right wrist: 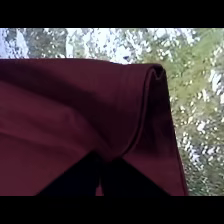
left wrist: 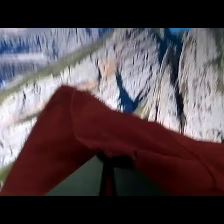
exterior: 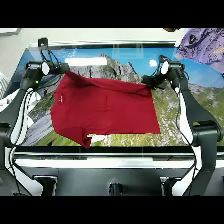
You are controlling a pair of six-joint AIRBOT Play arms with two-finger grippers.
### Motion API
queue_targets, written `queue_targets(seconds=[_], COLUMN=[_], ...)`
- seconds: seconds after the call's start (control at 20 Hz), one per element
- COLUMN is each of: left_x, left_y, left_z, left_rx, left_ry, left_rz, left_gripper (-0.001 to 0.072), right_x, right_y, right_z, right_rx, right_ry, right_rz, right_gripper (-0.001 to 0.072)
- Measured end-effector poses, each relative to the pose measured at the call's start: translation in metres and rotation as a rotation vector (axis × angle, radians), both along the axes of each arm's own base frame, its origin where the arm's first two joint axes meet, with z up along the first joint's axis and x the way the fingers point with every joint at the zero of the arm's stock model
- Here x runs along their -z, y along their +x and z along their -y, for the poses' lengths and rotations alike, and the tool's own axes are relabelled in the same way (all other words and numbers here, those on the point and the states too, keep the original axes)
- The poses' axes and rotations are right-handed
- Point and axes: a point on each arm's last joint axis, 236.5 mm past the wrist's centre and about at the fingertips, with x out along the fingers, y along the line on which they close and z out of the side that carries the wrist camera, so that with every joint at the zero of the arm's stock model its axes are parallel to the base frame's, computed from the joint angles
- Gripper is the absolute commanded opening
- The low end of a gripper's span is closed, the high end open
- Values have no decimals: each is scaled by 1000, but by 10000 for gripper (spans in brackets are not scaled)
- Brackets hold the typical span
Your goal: Fold the clothes and pants, and hang the long-sleeved shirts on hangers.
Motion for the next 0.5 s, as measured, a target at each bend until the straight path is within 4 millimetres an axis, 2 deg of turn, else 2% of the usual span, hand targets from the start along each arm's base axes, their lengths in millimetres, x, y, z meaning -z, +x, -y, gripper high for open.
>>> queue_targets(seconds=[0.05, 0.1, 0.25, 0.35, 0.5], left_x=[4, 5, -7, -17, -30], left_y=[-6, -12, -41, -67, -111], left_z=[-3, -8, -32, -53, -78], left_rx=[-10, -20, 2, 19, 36], left_ry=[-4, -4, 50, 58, -21], left_rz=[-39, -75, -196, -275, -371], left_gripper=[373, 459, 468, 468, 468], right_x=[2, 0, -24, -49, -77], right_y=[-3, -6, -17, -27, -54], right_z=[0, 1, 15, 35, 71], right_rx=[-1, -4, -35, -63, -93], right_ry=[-1, 0, -12, -23, 33], right_rz=[-14, -24, -24, -15, -26], right_gripper=[403, 423, 423, 420, 422])
